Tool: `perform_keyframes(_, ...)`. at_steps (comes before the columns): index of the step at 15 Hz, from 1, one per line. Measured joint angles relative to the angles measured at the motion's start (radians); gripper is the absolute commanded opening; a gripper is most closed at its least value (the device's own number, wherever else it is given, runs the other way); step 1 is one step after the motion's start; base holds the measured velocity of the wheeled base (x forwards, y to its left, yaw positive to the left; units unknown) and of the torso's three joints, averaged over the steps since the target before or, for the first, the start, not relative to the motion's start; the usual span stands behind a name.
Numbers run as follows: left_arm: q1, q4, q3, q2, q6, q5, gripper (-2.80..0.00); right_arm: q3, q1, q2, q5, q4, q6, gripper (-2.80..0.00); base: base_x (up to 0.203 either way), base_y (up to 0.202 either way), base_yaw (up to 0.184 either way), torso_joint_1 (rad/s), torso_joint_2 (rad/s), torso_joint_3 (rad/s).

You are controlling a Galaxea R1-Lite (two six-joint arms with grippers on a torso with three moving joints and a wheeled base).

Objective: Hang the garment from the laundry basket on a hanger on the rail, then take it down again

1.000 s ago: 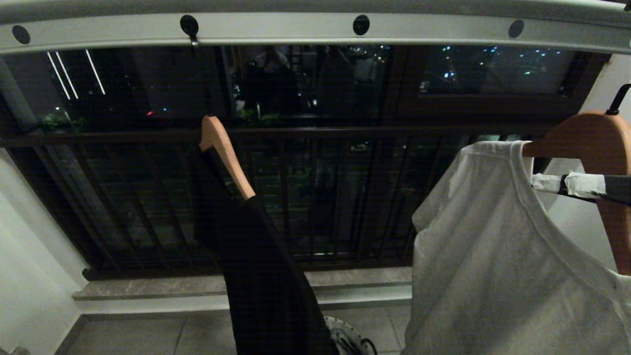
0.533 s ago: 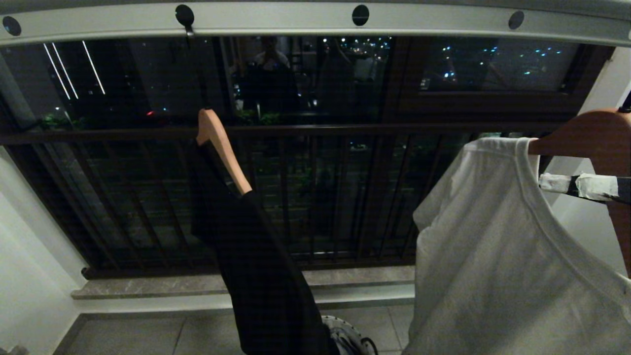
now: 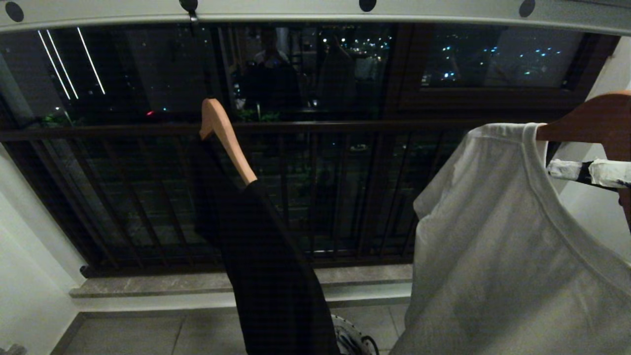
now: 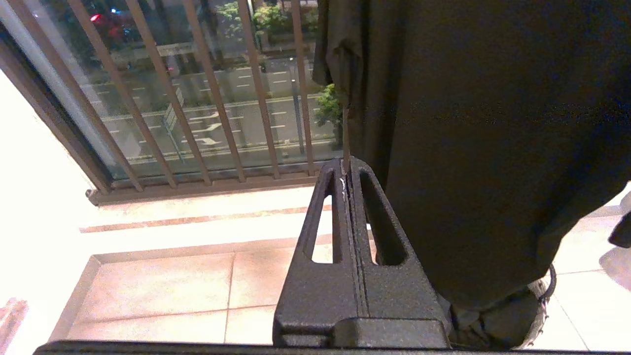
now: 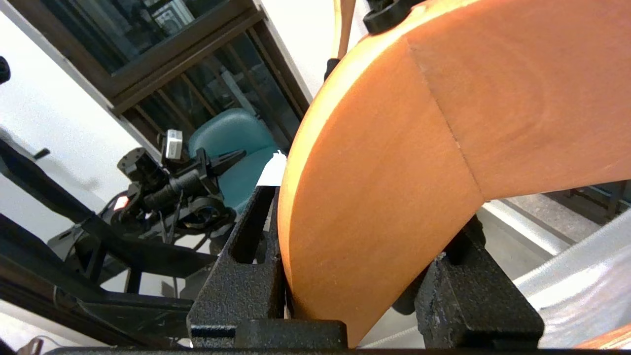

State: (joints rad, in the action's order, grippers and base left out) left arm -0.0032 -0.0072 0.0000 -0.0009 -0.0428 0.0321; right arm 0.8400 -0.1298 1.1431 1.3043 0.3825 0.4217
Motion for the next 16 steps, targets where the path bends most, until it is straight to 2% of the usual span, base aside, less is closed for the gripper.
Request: perform_keyframes(16, 0.0, 0.0, 0.0, 0.0, 0.0, 0.0, -2.8, -0.012, 0.003, -0.023, 0.0, 0.002, 0.0, -2.8, 0.0, 0.0, 0.0, -0.129, 0.28, 0.142)
